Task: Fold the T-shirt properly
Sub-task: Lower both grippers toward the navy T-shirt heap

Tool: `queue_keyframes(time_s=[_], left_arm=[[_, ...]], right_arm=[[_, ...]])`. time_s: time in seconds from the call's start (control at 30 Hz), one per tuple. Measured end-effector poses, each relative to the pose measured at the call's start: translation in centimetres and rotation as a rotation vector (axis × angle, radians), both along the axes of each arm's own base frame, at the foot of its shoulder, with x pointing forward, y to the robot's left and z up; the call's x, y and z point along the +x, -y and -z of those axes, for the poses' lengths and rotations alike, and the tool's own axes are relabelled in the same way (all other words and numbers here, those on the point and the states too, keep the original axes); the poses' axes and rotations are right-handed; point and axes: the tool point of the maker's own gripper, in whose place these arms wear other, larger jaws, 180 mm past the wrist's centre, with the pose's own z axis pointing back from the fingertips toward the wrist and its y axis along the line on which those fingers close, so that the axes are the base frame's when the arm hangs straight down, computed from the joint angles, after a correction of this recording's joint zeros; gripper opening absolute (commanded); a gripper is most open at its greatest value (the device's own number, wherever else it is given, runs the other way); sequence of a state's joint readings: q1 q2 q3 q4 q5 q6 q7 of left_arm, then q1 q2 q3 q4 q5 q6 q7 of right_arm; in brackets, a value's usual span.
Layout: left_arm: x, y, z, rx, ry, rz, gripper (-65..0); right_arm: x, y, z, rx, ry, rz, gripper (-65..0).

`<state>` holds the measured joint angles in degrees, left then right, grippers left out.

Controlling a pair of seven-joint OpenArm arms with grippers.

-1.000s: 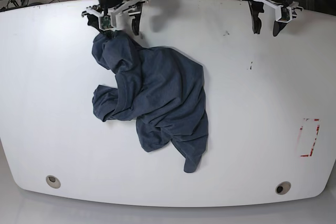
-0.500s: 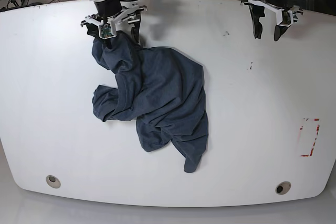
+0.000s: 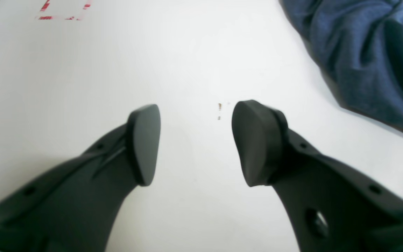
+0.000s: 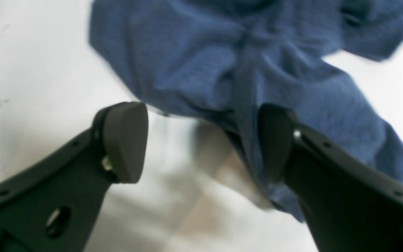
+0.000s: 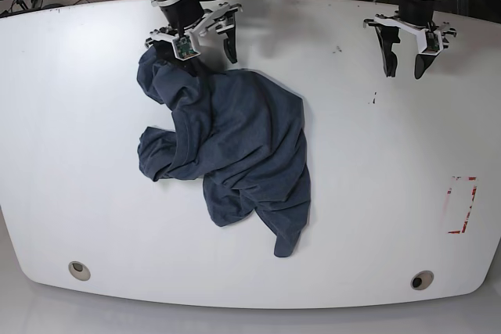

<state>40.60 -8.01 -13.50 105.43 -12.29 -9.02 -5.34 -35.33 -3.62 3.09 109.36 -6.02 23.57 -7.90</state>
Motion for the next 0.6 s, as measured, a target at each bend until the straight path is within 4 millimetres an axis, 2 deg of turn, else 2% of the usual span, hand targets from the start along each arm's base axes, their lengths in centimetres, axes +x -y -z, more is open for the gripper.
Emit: queue_keyframes(time_s=[0.17, 0.33, 0.5, 0.6], left_arm=[[-0.1, 0.0, 0.1, 0.000, -0.005, 0.000, -31.0], [-0.5, 0.3, 0.4, -0.004, -0.019, 0.010, -31.3], [-1.1, 0.5, 0.9, -0.006, -0.044, 0.013, -31.2], [-1.1, 0.4, 1.0, -0.006, -0.050, 0.013, -31.2]], right_arm=[[0.4, 0.1, 0.0, -0.001, 0.005, -0.006, -18.0], [0.8, 1.7, 0.4, -0.021, -0.001, 0.044, -18.1], [1.2, 4.7, 0.4, -0.037, 0.002, 0.143, -18.7], [1.4, 5.0, 0.3, -0.034, 0.008, 0.142, -18.6]])
